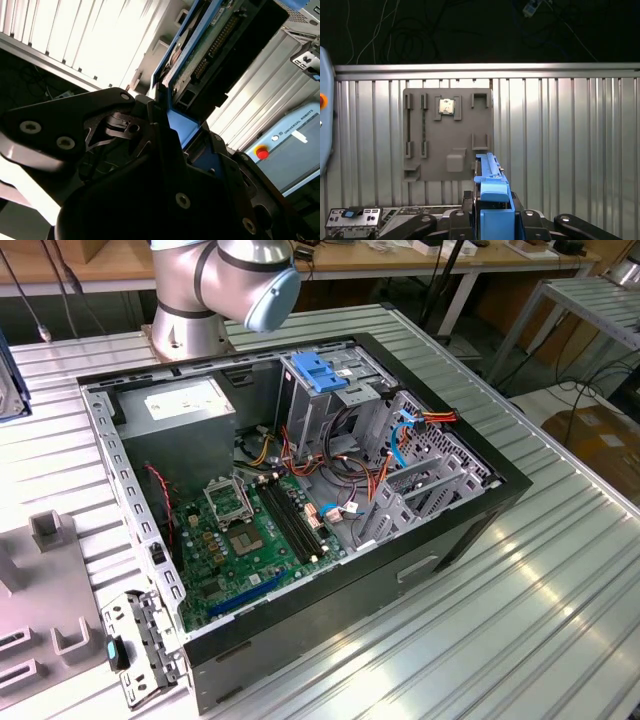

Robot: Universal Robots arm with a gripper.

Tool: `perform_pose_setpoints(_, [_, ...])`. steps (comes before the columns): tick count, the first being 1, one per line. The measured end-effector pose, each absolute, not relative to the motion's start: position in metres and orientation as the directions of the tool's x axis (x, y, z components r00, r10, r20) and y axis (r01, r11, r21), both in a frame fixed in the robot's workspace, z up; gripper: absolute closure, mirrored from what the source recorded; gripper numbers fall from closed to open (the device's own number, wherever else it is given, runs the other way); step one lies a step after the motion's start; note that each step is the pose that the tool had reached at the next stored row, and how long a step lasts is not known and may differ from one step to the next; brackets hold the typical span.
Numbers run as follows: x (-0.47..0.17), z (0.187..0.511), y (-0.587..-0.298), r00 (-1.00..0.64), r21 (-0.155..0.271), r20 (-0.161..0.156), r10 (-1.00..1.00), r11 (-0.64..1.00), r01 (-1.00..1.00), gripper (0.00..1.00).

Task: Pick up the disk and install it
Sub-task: 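Pick up the disk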

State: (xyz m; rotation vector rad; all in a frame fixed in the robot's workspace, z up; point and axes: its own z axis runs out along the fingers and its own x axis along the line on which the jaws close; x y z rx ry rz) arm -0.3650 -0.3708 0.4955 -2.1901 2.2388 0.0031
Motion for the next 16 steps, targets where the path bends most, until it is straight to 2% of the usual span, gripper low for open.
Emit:
perform_pose_setpoints(10, [-0.361, 0.495, -0.391, -0.022, -0.006, -0.008, -1.0, 0.022, -1.0, 0.63])
perform_pose_setpoints(16, [-0.351, 0.494, -0.392, -0.022, -0.005, -0.004, -1.0, 0.022, -1.0, 0.63])
